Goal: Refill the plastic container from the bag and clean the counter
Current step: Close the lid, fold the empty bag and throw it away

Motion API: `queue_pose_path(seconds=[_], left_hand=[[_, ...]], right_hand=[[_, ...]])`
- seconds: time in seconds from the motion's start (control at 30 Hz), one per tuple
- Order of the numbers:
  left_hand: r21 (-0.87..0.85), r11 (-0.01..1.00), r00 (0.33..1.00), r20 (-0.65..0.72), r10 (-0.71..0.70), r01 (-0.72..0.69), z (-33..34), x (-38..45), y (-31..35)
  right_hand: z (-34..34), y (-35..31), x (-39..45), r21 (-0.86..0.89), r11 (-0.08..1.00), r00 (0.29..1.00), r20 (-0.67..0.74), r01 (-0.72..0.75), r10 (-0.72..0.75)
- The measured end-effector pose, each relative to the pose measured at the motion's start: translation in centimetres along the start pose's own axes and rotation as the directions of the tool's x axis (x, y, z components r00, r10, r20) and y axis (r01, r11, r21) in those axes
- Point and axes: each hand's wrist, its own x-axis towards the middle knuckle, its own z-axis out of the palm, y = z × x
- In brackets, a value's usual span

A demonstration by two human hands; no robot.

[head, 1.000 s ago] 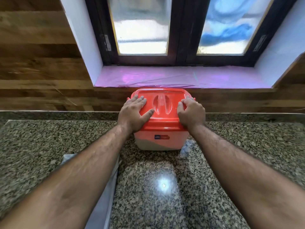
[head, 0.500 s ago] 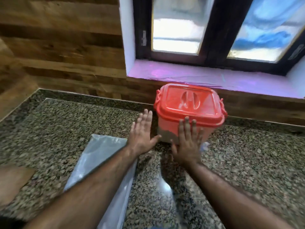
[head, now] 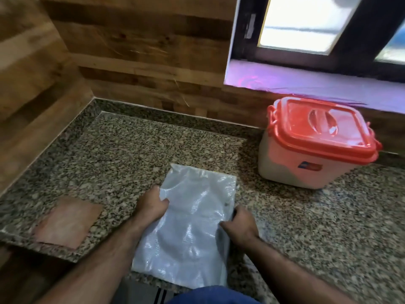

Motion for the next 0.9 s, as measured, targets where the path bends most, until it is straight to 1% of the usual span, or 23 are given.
queue_pose_path(seconds=[0.03, 0.1, 0.17, 0.23, 0.33, 0.4, 0.5, 0.63, 0.7, 0.77, 0.83, 0.9], left_hand=[[-0.056, 0.998, 0.999, 0.036, -0.008, 0.01, -0.3, 0.4, -0.5], [-0.131, 0.991, 0.998, 0.062, -0.023, 0.031, -0.7, 1.2, -1.0], [-0.12, 0.992, 0.996, 0.079, -0.034, 0.044, -1.0, 1.6, -1.4], [-0.118, 0.992, 0.994, 0.103, -0.038, 0.05, -1.1, 1.9, -1.5], [-0.18, 0.981, 0.987, 0.153, -0.046, 0.073, -1.1, 2.6, -1.8], [-0.218, 0.974, 0.983, 0.183, -0.021, 0.062, -1.0, 2.9, -2.0], [-0.342, 0.939, 0.971, 0.235, 0.05, 0.035, -1.1, 3.4, -2.9], [-0.438, 0.896, 0.966, 0.192, 0.174, -0.075, -1.1, 3.8, -4.6], [-0.471, 0.875, 0.958, 0.183, 0.223, -0.114, -1.4, 3.4, -4.9], [-0.479, 0.864, 0.946, 0.179, 0.27, -0.156, -1.8, 3.0, -5.2], [-0.494, 0.844, 0.93, 0.165, 0.327, -0.209, -2.0, 2.8, -5.7], [-0.471, 0.844, 0.914, 0.166, 0.37, -0.256, -2.2, 2.6, -6.4]], right_hand=[[0.6, -0.3, 0.0, 0.008, 0.999, 0.999, -0.02, -0.043, 0.043], [1.5, -0.4, 0.2, -0.004, 0.995, 0.993, -0.06, -0.101, 0.1], [1.7, -0.4, 0.3, 0.034, 0.992, 0.991, -0.061, -0.118, 0.12], [1.6, -0.2, 0.4, 0.152, 0.979, 0.99, -0.019, -0.134, 0.138], [0.9, 0.3, 0.7, 0.337, 0.927, 0.987, 0.049, -0.163, 0.156], [0.2, 1.0, 1.1, 0.365, 0.918, 0.987, 0.09, -0.154, 0.129], [-0.8, 2.1, 1.7, 0.375, 0.922, 0.991, 0.12, -0.096, 0.054], [-1.5, 3.0, 1.3, 0.449, 0.894, 0.998, 0.051, 0.012, -0.039], [-2.1, 3.0, 0.7, 0.405, 0.909, 0.994, -0.009, 0.101, -0.107], [-2.8, 3.1, 0.1, 0.304, 0.927, 0.976, -0.043, 0.218, -0.215], [-3.1, 3.6, 0.1, 0.107, 0.929, 0.934, -0.091, 0.354, -0.345], [-3.0, 4.3, 0.3, -0.121, 0.875, 0.874, -0.077, 0.469, -0.48]])
